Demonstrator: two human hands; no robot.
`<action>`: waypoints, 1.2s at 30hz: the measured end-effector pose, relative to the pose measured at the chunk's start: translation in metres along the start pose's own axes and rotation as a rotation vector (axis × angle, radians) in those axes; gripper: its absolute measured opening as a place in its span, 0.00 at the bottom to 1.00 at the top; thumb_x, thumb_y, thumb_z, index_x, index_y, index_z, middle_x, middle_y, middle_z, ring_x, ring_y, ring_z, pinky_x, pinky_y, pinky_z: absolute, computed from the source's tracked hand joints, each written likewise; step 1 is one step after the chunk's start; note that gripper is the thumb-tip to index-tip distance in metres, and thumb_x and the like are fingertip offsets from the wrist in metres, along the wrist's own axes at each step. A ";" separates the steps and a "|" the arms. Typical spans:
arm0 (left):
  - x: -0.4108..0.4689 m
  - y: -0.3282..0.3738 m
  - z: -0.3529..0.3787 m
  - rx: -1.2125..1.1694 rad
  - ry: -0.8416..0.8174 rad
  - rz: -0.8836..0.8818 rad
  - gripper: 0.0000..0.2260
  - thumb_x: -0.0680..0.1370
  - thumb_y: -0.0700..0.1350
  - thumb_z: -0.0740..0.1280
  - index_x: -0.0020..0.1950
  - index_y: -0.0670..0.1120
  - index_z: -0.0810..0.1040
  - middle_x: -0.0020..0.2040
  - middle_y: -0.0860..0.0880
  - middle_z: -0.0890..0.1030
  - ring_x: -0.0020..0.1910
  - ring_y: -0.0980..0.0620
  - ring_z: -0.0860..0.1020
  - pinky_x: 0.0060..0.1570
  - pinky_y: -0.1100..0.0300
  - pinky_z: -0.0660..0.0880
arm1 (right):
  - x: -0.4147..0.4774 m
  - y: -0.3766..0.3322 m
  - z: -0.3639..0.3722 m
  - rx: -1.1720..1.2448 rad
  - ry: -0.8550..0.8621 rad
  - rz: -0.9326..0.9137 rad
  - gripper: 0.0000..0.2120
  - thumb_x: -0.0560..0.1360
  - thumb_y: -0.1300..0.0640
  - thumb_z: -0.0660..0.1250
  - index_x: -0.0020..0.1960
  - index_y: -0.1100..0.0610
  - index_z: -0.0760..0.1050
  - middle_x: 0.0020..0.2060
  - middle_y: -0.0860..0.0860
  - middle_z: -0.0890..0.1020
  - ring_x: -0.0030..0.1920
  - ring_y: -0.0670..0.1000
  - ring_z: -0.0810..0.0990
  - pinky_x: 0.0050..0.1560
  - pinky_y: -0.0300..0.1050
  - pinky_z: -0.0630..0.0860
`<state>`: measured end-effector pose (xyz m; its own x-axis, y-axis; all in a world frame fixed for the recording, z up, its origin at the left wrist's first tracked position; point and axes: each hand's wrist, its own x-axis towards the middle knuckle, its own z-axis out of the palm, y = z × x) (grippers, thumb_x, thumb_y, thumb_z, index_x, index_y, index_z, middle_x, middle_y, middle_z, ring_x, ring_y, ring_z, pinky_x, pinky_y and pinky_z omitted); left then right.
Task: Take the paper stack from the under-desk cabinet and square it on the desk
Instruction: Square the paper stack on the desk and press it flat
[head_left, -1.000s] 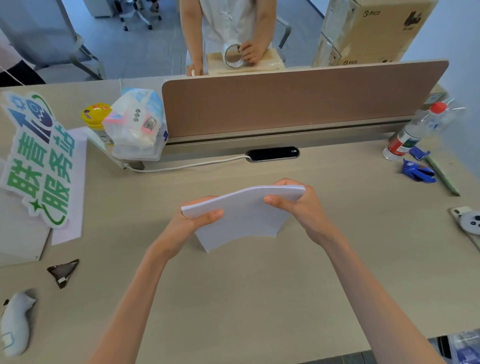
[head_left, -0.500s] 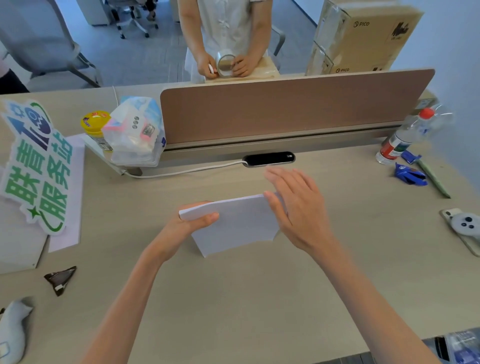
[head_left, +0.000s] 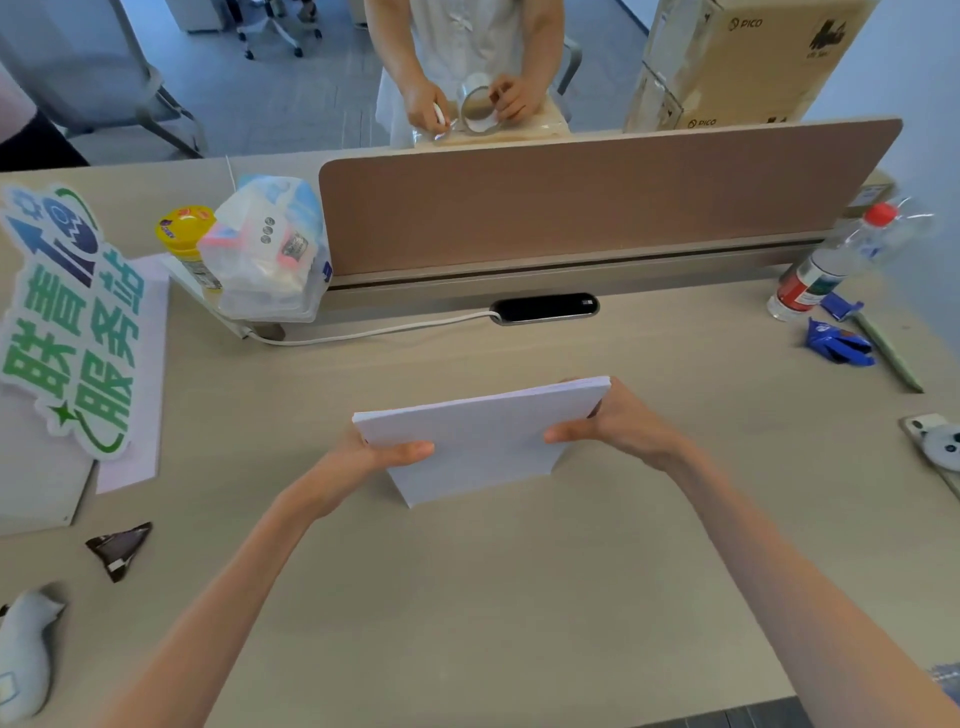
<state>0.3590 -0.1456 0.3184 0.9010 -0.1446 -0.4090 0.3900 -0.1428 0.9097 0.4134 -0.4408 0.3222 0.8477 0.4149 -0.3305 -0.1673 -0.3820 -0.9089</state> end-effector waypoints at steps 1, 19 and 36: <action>0.004 -0.009 0.001 0.016 -0.006 -0.025 0.13 0.66 0.44 0.74 0.49 0.50 0.80 0.40 0.61 0.86 0.40 0.65 0.82 0.39 0.75 0.76 | 0.004 0.013 0.004 0.039 0.003 0.033 0.17 0.68 0.67 0.75 0.54 0.57 0.80 0.45 0.48 0.85 0.42 0.41 0.83 0.43 0.32 0.77; 0.014 -0.048 -0.030 0.030 -0.047 -0.190 0.15 0.74 0.43 0.71 0.59 0.55 0.77 0.54 0.62 0.84 0.54 0.65 0.81 0.49 0.69 0.76 | 0.055 0.045 0.053 -0.068 -0.161 0.130 0.26 0.67 0.59 0.75 0.61 0.46 0.72 0.62 0.51 0.79 0.64 0.52 0.76 0.65 0.54 0.73; 0.067 -0.134 -0.111 0.069 0.081 -0.396 0.14 0.75 0.43 0.71 0.58 0.40 0.81 0.55 0.42 0.85 0.55 0.42 0.83 0.50 0.53 0.81 | 0.124 0.071 0.141 -0.135 -0.028 0.490 0.21 0.65 0.63 0.77 0.57 0.62 0.80 0.55 0.56 0.84 0.54 0.55 0.83 0.54 0.47 0.79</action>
<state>0.3878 -0.0278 0.1773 0.6966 0.0119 -0.7174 0.6988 -0.2381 0.6746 0.4355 -0.3002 0.1806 0.6722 0.1811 -0.7179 -0.4736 -0.6401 -0.6049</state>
